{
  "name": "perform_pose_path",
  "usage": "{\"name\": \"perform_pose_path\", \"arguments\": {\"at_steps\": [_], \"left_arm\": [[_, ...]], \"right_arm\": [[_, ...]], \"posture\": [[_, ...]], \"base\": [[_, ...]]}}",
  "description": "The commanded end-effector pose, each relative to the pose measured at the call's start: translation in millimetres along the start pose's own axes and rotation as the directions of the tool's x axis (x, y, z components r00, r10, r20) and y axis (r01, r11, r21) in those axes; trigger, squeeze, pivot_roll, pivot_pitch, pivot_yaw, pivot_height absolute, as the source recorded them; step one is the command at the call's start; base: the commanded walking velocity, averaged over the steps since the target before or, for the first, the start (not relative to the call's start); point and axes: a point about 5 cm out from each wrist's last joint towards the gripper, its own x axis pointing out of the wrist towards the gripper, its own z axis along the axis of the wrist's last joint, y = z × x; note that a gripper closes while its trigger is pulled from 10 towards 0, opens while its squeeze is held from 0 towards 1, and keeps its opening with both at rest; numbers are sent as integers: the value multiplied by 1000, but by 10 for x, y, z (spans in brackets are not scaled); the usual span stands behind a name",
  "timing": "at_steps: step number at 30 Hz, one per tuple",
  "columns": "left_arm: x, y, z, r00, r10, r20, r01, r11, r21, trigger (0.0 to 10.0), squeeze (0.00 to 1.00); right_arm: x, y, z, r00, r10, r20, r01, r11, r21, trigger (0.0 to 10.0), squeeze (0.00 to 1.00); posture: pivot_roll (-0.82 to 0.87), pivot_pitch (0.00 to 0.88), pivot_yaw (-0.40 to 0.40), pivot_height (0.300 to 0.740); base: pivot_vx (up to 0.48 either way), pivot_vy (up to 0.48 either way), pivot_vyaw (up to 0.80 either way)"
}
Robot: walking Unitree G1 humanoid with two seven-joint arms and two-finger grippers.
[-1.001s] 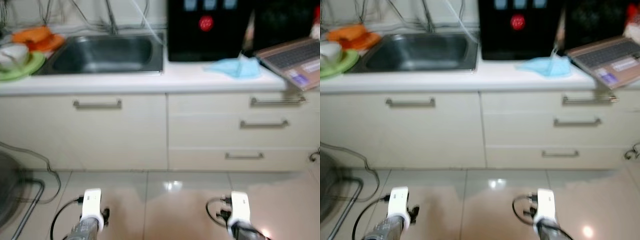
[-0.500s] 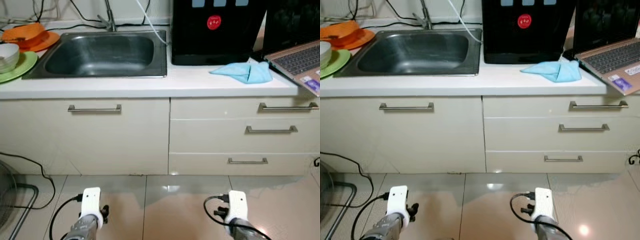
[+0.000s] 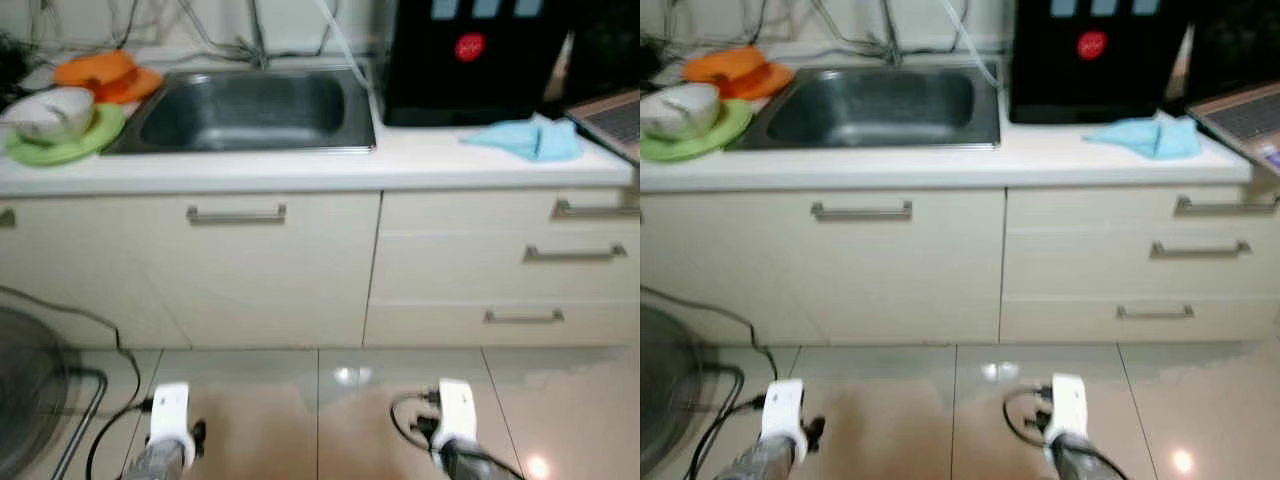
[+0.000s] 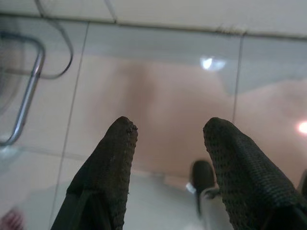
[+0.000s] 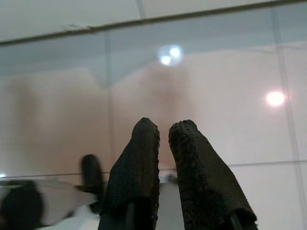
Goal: Kitchen organization
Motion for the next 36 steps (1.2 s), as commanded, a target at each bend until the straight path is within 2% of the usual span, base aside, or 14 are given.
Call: {"name": "perform_pose_path", "arguments": {"at_steps": [1, 23, 33, 36], "left_arm": [[-25, 121, -118, 999, 32, -38, -32, 999, 6, 10000, 0], [-23, 133, -99, 999, 36, -27, -36, 999, 5, 10000, 0], [-18, 133, -37, 999, 32, 10, -32, 999, -11, 10000, 0], [-17, 138, -38, 999, 37, 3, -37, 999, 5, 10000, 0]], "right_arm": [[26, 100, 81, 999, 24, 26, -24, 1000, 8, 10000, 0], [33, 116, 118, 999, 27, 40, -28, 1000, 10, 10000, 0], [31, 114, 115, 999, 28, 43, -28, 1000, 5, 10000, 0], [32, 114, 118, 999, 27, 44, -27, 1000, -3, 10000, 0]], "posture": [[103, 31, 77, 740], [104, 32, 78, 740], [107, 32, 79, 740], [106, 32, 79, 740]], "base": [[0, 480, 0], [0, 474, 0], [0, 0, 0], [0, 0, 0]]}}
